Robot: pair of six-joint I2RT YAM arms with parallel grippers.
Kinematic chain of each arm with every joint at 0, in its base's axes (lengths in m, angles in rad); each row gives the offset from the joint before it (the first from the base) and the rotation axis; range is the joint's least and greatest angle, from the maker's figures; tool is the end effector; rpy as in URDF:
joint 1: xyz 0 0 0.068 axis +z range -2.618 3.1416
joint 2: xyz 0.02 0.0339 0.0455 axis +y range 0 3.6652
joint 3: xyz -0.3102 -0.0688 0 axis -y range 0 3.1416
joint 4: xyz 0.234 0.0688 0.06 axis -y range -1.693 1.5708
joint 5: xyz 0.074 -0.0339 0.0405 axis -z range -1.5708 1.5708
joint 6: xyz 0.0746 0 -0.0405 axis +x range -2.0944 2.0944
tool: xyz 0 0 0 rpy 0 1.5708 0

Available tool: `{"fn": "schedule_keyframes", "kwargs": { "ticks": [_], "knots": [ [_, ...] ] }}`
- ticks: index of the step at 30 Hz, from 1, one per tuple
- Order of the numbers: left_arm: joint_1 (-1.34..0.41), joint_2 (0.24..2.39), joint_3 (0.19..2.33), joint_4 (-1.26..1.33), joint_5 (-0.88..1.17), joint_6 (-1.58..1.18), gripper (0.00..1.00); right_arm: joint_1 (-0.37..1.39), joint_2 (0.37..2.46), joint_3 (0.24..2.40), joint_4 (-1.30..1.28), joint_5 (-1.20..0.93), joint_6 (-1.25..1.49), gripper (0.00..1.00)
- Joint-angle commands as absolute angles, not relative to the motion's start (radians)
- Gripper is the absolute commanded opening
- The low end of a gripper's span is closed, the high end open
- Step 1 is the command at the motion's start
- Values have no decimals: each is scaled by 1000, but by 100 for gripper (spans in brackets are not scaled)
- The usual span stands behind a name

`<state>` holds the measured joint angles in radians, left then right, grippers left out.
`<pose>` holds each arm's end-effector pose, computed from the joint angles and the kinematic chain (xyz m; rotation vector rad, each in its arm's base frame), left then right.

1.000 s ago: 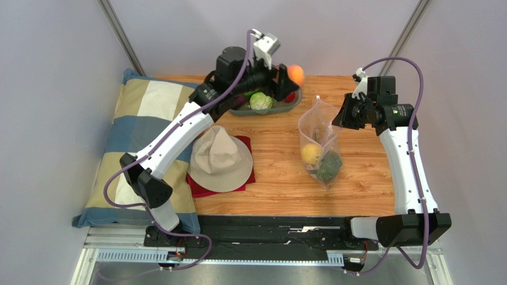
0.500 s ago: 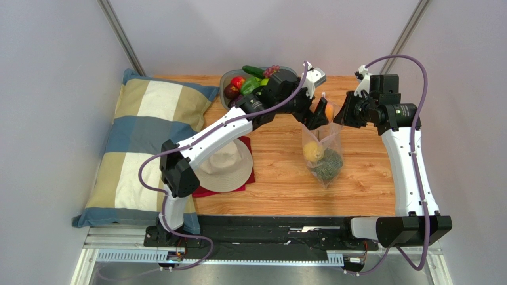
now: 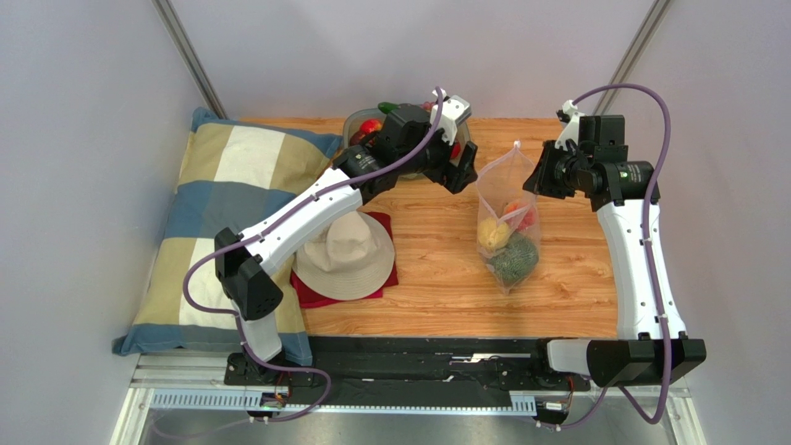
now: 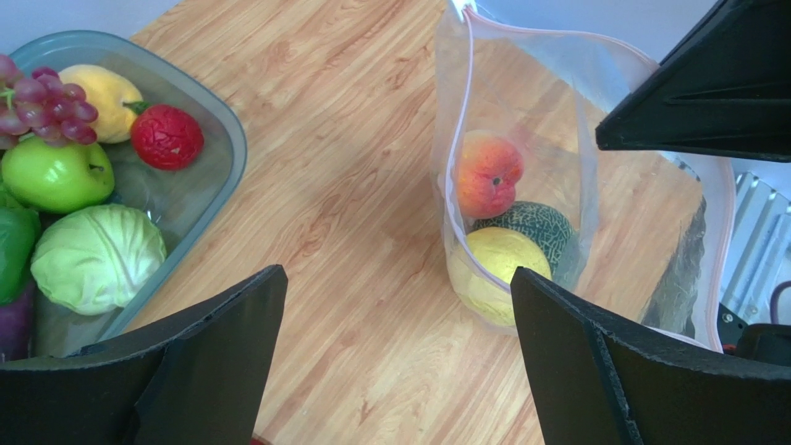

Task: Place the food in the zip-top bag and seal the zipper
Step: Place the fake fruit in the zipper food storage bag.

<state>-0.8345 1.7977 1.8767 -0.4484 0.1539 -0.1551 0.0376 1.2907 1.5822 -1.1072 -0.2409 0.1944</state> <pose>0.2978 -0.3456 0.4407 0.7734 1.8684 -0.7940 0.2407 0.0269 0.4297 0.0728 2.3914 0.3970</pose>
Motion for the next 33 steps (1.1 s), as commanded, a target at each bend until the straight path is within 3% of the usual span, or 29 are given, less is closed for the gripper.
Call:
{"fn": "schedule_keyframes", "kwargs": {
  "ticks": [1,8,11,14,15,17,18,24,33],
  "knots": [
    [-835,1816,1908,-503,182,-201,98,34,1259,1594,-1085,-252,199,0],
    [-830,1873,1953,-448,261,-268,92,34,1249,1586,-1080,-322,209,0],
    [-828,1937,2037,-529,308,-294,77,34,1246,1583,-1078,-337,212,0],
    [-827,1936,2026,-514,385,-327,48,34,1240,1583,-1085,-365,218,0],
    [-827,1930,2017,-500,402,-331,30,32,1236,1585,-1085,-374,224,0],
    [-821,1905,2020,-497,452,-354,6,34,1227,1594,-1089,-405,242,0],
    [-818,1893,2032,-499,463,-362,0,34,1221,1600,-1104,-413,248,0],
    [-818,1790,2081,-560,476,-334,0,35,1150,1577,-1170,-442,291,0],
    [-741,1997,2166,-627,479,-359,0,9,1267,1443,-1072,-284,232,0]
  ]
}}
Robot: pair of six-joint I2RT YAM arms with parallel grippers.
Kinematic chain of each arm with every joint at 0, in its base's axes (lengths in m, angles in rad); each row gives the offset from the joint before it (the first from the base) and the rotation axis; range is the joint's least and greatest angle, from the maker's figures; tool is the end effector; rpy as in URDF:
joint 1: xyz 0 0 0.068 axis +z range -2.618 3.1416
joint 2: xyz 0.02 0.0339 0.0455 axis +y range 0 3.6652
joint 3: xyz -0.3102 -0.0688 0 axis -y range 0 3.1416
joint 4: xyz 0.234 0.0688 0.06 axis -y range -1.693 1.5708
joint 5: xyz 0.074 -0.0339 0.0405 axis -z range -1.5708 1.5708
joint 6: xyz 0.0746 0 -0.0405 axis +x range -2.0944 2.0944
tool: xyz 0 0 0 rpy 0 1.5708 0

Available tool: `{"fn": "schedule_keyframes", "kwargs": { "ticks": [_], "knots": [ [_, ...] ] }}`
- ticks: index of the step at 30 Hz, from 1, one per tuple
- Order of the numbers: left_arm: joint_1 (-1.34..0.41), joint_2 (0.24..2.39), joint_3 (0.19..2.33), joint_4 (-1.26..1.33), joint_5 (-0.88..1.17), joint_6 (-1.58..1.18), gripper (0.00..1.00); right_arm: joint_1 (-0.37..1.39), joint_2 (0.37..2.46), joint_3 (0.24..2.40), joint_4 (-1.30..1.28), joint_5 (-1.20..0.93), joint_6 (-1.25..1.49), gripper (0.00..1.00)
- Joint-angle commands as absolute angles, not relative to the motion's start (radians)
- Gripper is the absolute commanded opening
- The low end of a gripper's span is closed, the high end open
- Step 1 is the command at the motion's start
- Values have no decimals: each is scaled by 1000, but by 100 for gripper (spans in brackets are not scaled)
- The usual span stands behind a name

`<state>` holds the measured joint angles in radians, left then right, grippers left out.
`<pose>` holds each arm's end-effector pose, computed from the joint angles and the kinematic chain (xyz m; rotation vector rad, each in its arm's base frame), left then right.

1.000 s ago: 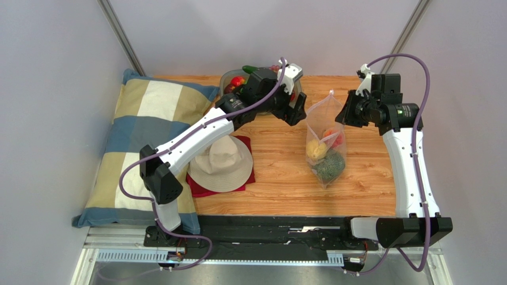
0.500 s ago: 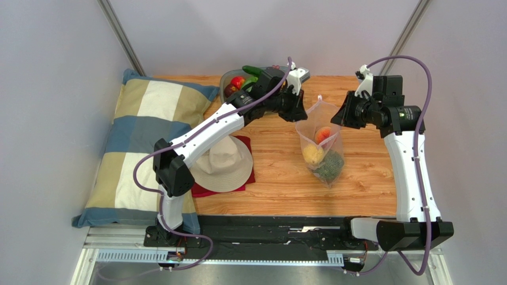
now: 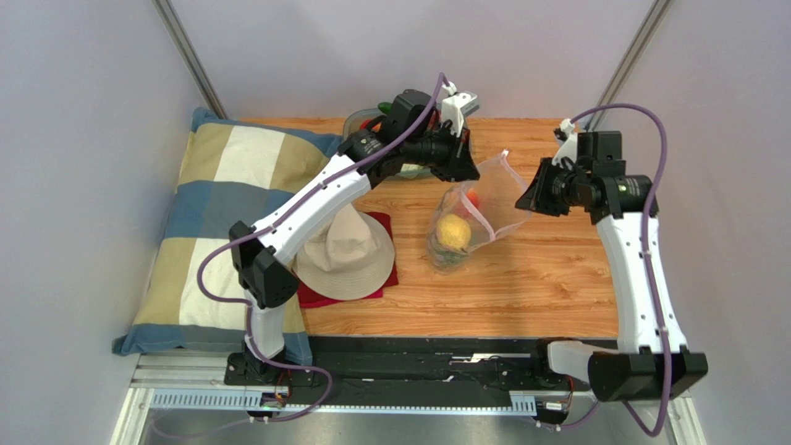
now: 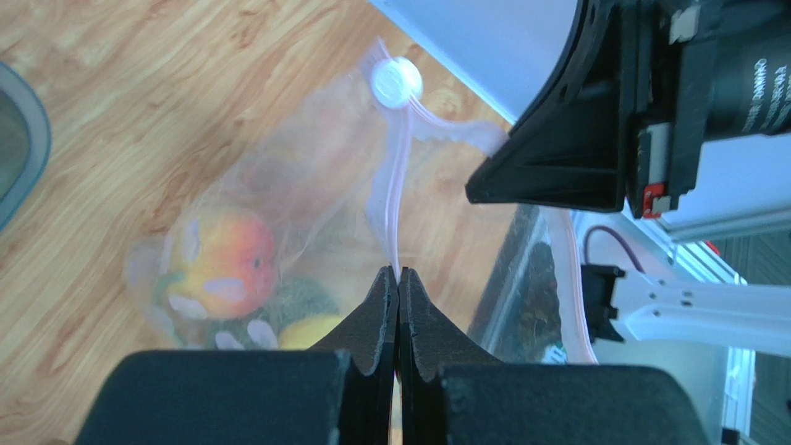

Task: Place the food in the zip-top bag and seal the zipper
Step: Adjust the zipper food storage bag at the center of the board.

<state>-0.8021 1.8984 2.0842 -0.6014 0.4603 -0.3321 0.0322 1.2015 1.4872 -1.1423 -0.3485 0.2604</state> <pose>0.3012 -0.3591 0.4525 0.8074 1.9837 -1.1597 0.2091 0.0322 0.4174 0.1181 2.4313 0.5551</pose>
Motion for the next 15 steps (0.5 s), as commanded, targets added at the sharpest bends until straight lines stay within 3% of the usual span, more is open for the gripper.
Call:
{"fn": "schedule_keyframes", "kwargs": {
  "ticks": [1,2,4,5,8,12,15],
  "knots": [
    [-730,2005,2184,-633,479,-357,1,-30,1293,1472,-1071,-299,233,0],
    [-715,2000,2190,-630,474,-356,23,-38,1301,1491,-1071,-333,238,0],
    [-661,1954,2149,-568,479,-370,46,-48,1310,1511,-1063,-368,247,0],
    [-643,1935,2125,-540,477,-379,63,-48,1312,1519,-1054,-402,255,0],
    [-574,1879,2050,-474,404,-344,84,-49,1310,1514,-1037,-468,290,0],
    [-528,1913,2002,-485,229,-246,98,-48,1301,1531,-1028,-511,321,0],
    [-503,2010,2023,-502,97,-235,99,-46,1301,1554,-1028,-532,339,0]
  ]
}}
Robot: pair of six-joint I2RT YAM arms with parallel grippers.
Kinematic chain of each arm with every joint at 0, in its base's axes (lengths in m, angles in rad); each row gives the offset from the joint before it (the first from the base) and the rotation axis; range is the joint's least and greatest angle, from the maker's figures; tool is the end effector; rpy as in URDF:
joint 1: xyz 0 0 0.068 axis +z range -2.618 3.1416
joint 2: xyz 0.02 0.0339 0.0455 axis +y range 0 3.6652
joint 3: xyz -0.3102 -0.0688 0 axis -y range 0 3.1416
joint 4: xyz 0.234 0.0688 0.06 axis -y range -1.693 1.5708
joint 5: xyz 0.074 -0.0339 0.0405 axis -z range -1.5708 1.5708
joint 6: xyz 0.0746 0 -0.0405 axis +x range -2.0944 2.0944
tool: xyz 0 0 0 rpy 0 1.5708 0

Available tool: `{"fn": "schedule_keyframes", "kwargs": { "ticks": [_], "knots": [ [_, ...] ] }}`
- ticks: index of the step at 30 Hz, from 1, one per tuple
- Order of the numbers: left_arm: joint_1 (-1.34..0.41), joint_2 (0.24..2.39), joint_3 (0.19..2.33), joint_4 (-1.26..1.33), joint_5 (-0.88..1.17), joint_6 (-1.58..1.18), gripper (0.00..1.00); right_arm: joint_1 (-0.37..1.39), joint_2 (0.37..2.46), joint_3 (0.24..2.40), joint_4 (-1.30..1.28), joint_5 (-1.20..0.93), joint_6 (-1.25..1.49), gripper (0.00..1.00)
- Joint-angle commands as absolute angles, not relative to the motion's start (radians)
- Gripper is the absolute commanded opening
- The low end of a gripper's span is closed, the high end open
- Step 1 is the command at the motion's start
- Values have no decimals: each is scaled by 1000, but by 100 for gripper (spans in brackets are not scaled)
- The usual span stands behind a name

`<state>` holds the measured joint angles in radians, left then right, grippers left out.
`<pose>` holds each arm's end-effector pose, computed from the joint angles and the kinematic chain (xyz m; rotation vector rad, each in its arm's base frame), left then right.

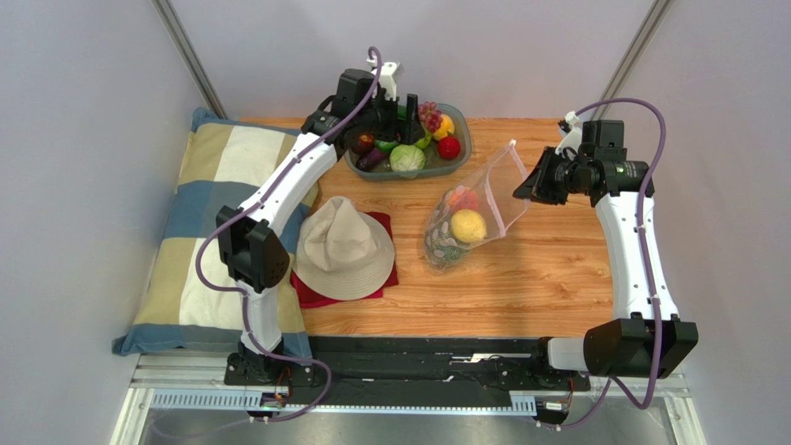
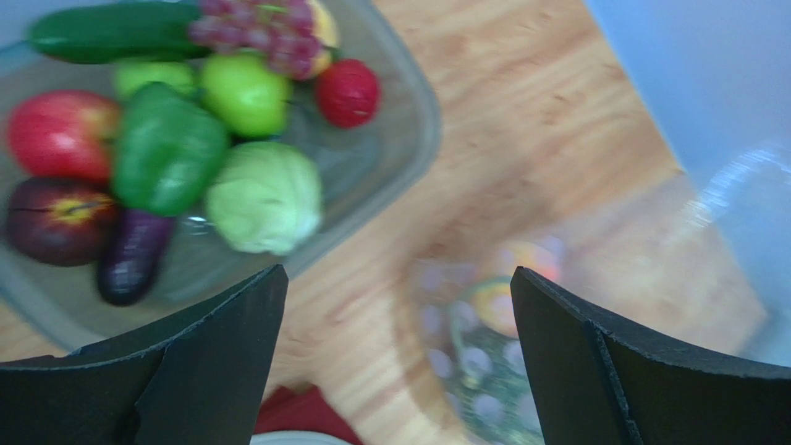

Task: Place the food in the zip-top bag and seal the zipper
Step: Adjust the zipper food storage bag at the center of the board, then pick up the fake vegetable from the bin.

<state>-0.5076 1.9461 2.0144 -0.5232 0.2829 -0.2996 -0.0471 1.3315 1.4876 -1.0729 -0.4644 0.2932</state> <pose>0.4215 -0.2583 0.4140 0.4018 2.0601 -0.7862 0.2552 0.0214 0.3988 0.2227 2.4646 0.6816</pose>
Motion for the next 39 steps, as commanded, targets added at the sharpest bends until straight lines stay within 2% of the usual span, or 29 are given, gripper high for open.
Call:
{"fn": "schedule_keyframes", "kwargs": {
  "ticks": [1,8,13,35,36,39],
  "knots": [
    [-499,2040,2045,-515,40,-235,99,-46,1302,1557,-1028,-534,341,0],
    [-491,2200,2108,-428,-78,-250,99,-46,1308,1566,-1040,-548,339,0],
    [-489,2282,2149,-439,-9,-285,99,-46,1312,1575,-1043,-548,339,0],
    [-482,2497,2238,-405,48,-413,99,-46,1347,1589,-1066,-543,311,0],
    [-477,2491,2235,-400,54,-413,95,-46,1347,1588,-1068,-543,310,0],
    [-468,2435,2192,-365,86,-407,58,-46,1345,1583,-1066,-540,304,0]
  ]
}}
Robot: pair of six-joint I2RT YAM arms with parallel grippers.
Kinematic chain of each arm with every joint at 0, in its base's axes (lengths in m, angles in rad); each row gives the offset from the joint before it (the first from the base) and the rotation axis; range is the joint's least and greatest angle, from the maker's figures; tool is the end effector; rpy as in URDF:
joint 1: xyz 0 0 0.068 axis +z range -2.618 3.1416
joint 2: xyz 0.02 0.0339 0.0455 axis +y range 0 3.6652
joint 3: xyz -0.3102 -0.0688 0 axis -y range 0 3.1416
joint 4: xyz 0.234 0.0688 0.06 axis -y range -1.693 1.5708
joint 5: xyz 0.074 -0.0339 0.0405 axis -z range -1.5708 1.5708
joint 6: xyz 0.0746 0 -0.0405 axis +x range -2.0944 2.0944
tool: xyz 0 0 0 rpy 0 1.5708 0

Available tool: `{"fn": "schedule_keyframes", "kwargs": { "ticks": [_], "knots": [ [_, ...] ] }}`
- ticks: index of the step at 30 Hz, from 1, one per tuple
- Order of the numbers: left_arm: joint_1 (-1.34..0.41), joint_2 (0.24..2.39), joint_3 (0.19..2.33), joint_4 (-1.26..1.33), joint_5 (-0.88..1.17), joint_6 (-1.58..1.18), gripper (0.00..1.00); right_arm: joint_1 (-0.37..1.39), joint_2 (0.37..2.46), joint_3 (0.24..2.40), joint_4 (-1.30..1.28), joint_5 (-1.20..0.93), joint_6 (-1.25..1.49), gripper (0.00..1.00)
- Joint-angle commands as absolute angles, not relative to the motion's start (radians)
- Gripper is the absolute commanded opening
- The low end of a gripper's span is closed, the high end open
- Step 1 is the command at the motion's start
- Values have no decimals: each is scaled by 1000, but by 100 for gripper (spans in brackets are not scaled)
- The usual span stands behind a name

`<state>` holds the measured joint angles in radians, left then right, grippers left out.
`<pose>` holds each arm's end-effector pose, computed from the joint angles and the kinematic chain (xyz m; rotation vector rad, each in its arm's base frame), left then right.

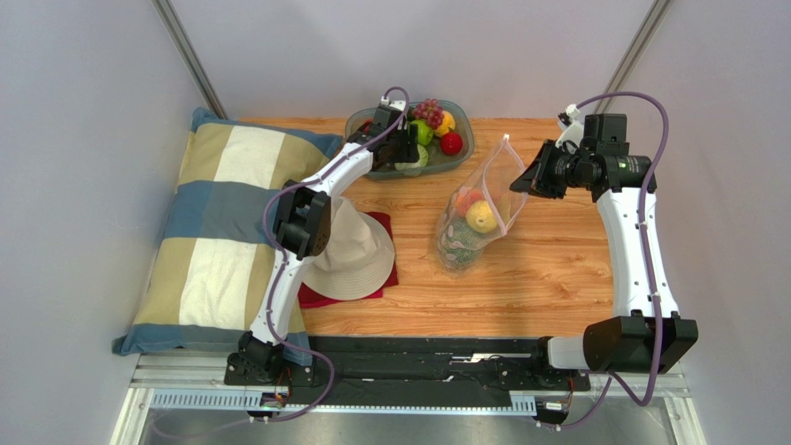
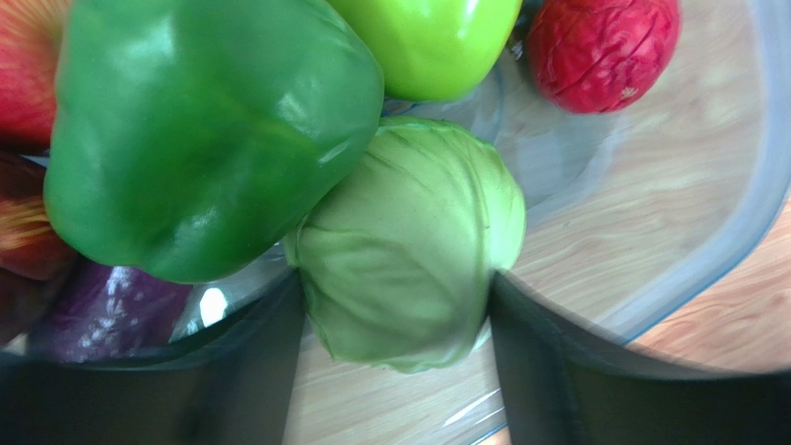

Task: Place the food in the zip-top bag and seal the zipper
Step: Pick up the fake vegetable from the bin.

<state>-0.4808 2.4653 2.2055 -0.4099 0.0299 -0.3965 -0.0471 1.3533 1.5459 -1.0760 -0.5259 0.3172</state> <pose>0.5486 -0.2887 0.2133 0.1130 2.2866 -0.5013 0.2606 0.0252 0.4130 0.2096 2.4283 0.7640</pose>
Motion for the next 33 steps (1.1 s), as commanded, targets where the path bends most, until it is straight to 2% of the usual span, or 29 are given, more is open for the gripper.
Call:
{"fn": "schedule_keyframes", "kwargs": {
  "ticks": [1,3,5,9,12,15,20,25,33],
  "knots": [
    [-465,2412,2156,-338,89,-408,41,-46,1344,1582,-1066,-538,305,0],
    [-462,2332,2117,-310,94,-402,32,-46,1345,1580,-1066,-540,305,0],
    [-462,2255,2077,-284,97,-391,29,-46,1344,1577,-1060,-543,307,0],
    [-462,2175,2057,-278,103,-367,13,-46,1342,1571,-1052,-549,311,0],
    [-459,2132,2046,-279,94,-361,6,-46,1344,1571,-1048,-549,311,0],
    [-454,2091,2046,-282,118,-365,3,-46,1344,1574,-1043,-554,316,0],
    [-463,1944,2055,-252,299,-405,4,-34,1353,1572,-1011,-574,340,0],
    [-529,1832,2091,-278,446,-439,5,29,1377,1574,-947,-581,383,0],
    [-644,1740,2017,-298,639,-479,7,89,1437,1631,-893,-586,437,0]
  ]
}}
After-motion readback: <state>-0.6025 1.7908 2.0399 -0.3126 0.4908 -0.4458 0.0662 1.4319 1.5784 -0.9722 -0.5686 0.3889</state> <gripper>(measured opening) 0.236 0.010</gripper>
